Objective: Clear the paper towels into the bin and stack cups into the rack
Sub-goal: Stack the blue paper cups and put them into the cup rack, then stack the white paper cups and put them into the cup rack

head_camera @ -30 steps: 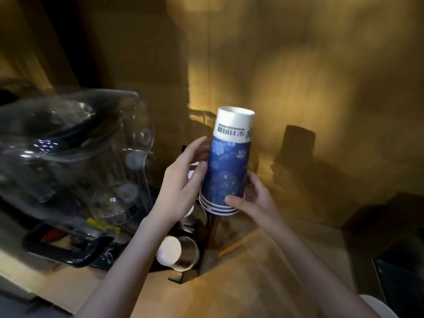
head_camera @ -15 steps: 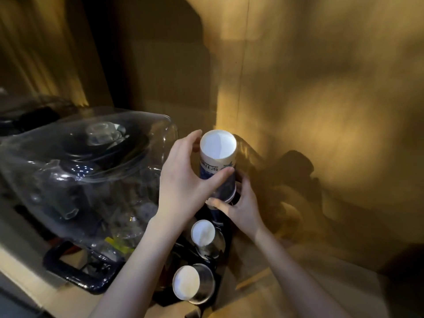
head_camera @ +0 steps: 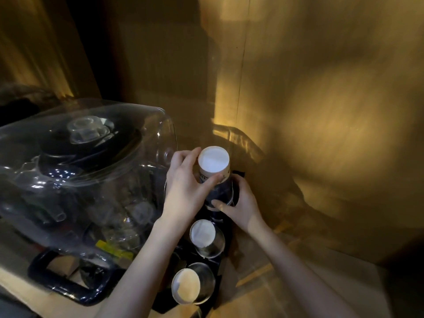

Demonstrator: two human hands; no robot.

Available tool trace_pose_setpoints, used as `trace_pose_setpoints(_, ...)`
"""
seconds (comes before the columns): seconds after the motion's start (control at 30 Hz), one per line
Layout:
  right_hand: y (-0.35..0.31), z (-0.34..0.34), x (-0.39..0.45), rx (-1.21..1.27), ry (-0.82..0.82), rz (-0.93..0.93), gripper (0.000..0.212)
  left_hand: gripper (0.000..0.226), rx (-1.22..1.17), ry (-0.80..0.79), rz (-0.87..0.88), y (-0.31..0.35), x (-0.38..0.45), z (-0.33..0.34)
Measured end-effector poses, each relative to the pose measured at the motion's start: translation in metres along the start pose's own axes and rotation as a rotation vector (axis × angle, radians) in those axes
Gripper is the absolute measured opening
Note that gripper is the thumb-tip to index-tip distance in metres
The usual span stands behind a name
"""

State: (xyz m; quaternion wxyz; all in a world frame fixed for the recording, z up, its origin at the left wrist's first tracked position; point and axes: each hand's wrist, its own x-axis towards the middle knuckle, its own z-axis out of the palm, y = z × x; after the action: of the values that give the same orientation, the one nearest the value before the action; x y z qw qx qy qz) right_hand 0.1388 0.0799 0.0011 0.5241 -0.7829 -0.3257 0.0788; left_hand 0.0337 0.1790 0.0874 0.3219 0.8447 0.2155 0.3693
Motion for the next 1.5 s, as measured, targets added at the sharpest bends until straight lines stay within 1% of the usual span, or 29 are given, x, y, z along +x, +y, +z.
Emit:
trace_pose_setpoints(0.07, -0.001, 0.000, 0.000, -0.007, 0.034, -0.016, 0.085, 0.068, -0.014, -0.044, -0.016, -0.007, -0.001, 0.009)
trace_pose_setpoints(0.2, -0.005, -0.005, 0.001, -0.017, 0.069, -0.059, 0.066, 0.065, -0.022, -0.088, -0.066, -0.024, -0.005, 0.029)
trace_pose_setpoints(0.33, -0.009, -0.005, 0.003, -0.112, 0.072, -0.122, 0.054, 0.065, 0.006, -0.107, -0.114, -0.036, -0.007, 0.039)
trace_pose_setpoints(0.57, -0.010, -0.005, 0.002, -0.239, 0.028, -0.086, 0.054, 0.059, -0.002, -0.144, -0.156, -0.040, -0.010, 0.043)
trace_pose_setpoints(0.73, -0.018, -0.010, 0.001, -0.401, -0.033, -0.093, 0.053, 0.060, 0.020, -0.159, -0.141, -0.043, -0.012, 0.043)
trace_pose_setpoints(0.83, -0.026, -0.017, -0.001, -0.563, -0.081, -0.151, 0.050, 0.058, 0.152, -0.206, -0.066, -0.040, -0.010, 0.040)
trace_pose_setpoints(0.93, -0.033, -0.033, -0.013, -0.751, -0.138, -0.213, 0.049, 0.056, 0.375, -0.192, 0.164, -0.027, -0.017, 0.042)
trace_pose_setpoints(1.0, -0.033, -0.048, -0.028, -0.850, -0.109, -0.264, 0.045, 0.052, 0.467, -0.197, 0.302, -0.013, -0.027, 0.049)
trace_pose_setpoints(1.07, -0.031, -0.066, -0.046, -0.908, -0.045, -0.280, 0.040, 0.041, 0.452, -0.238, 0.390, 0.005, -0.041, 0.060)
trace_pose_setpoints(1.1, -0.028, -0.076, -0.056, -0.933, -0.025, -0.270, 0.039, 0.039, 0.432, -0.269, 0.426, 0.015, -0.050, 0.067)
trace_pose_setpoints(1.17, -0.020, -0.096, -0.080, -0.971, -0.003, -0.215, 0.038, 0.044, 0.410, -0.338, 0.502, 0.030, -0.069, 0.084)
trace_pose_setpoints(1.3, 0.010, -0.135, -0.141, -1.014, 0.073, -0.037, 0.042, 0.050, 0.388, -0.475, 0.633, 0.058, -0.117, 0.119)
trace_pose_setpoints(1.4, 0.039, -0.158, -0.195, -0.995, 0.113, 0.176, 0.047, 0.057, 0.380, -0.612, 0.629, 0.079, -0.159, 0.146)
trace_pose_setpoints(1.47, 0.058, -0.172, -0.232, -0.979, 0.150, 0.342, 0.048, 0.065, 0.336, -0.778, 0.597, 0.092, -0.187, 0.164)
trace_pose_setpoints(1.5, 0.066, -0.179, -0.250, -0.971, 0.165, 0.430, 0.048, 0.063, 0.332, -0.873, 0.574, 0.098, -0.200, 0.173)
